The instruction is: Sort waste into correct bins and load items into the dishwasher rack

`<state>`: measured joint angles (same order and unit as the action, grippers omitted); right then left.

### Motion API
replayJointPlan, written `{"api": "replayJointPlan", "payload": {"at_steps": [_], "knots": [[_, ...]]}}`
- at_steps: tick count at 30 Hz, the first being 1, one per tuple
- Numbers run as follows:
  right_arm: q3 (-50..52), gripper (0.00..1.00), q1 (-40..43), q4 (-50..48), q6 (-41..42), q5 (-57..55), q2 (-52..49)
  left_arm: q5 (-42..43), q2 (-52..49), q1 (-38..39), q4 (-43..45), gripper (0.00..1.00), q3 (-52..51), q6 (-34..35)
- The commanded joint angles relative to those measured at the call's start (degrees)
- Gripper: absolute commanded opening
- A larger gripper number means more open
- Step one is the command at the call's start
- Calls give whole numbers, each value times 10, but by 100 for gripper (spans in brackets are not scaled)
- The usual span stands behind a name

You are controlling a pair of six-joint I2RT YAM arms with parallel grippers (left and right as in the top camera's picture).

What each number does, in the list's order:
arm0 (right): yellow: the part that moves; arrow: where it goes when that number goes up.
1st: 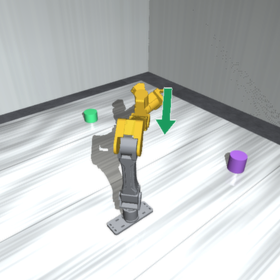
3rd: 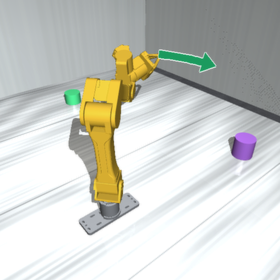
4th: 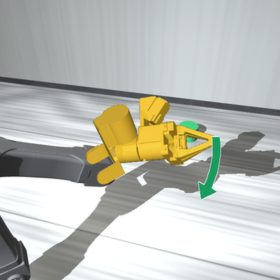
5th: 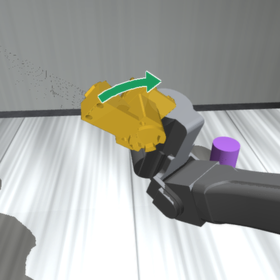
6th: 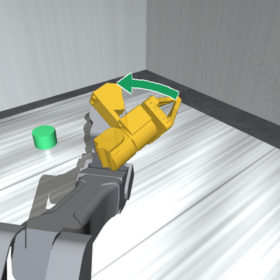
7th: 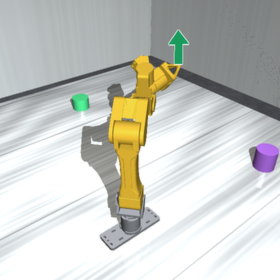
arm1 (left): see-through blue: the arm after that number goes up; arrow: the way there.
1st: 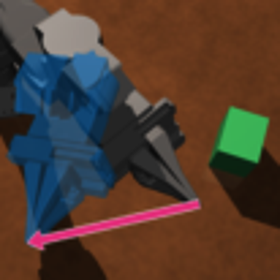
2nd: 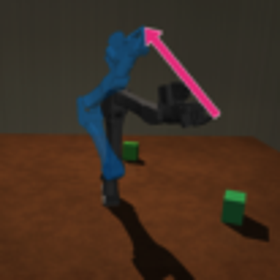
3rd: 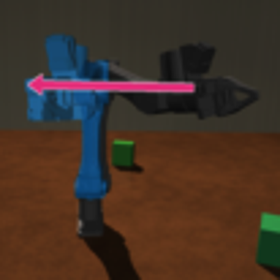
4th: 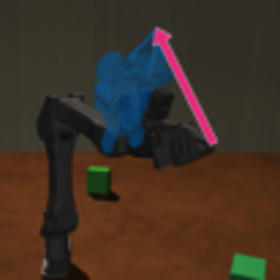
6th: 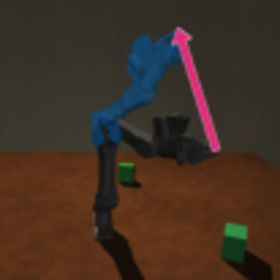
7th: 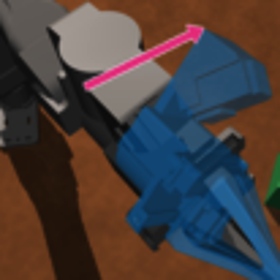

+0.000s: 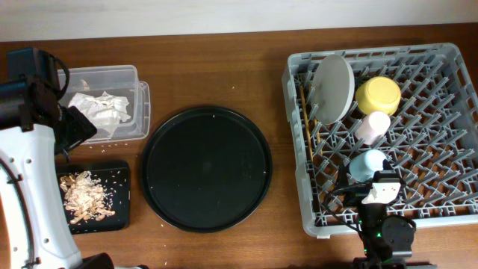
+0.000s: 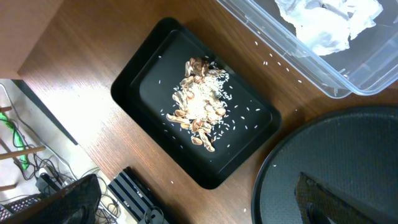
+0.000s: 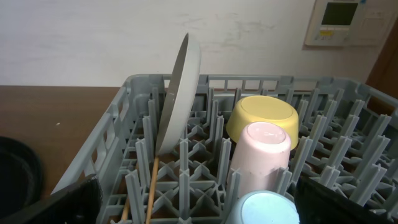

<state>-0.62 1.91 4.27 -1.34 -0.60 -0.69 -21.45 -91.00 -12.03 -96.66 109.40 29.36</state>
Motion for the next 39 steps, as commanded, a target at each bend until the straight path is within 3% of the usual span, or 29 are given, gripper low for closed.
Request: {"api": "replayJointPlan", "payload": {"at_steps": [1,3,4,7,9,11,15,17,20,24,27,31,39], "knots": [[3,99,4,4,1,-5,4,15,32,8,0,99,-6,-31],[3,99,4,4,1,-5,4,1,75,42,32,99,-54,-69],[3,99,4,4,1,-5,4,15,130,74,94,99,-119,-70],[3,99,4,4,1,-5,4,28,327,128,276,99,-377,-69],[3,99,4,4,1,-5,4,36,482,128,305,99,-533,-69],[3,99,4,4,1,-5,4,51,561,128,304,99,-570,-70],[3,99,4,4,1,-5,4,52,610,128,335,99,-602,-85],[3,99,4,4,1,-5,4,64,683,128,426,99,-680,-85],[3,99,4,4,1,-5,4,156,784,128,596,99,-795,-214],[3,99,4,4,1,-5,4,166,827,128,748,99,-915,-223],[3,99,4,4,1,-5,4,228,860,127,879,99,-998,-263],[3,99,4,4,1,-5,4,240,907,127,985,99,-1078,-277],[3,99,4,4,1,-5,4,196,907,127,919,99,-1089,-279]]}}
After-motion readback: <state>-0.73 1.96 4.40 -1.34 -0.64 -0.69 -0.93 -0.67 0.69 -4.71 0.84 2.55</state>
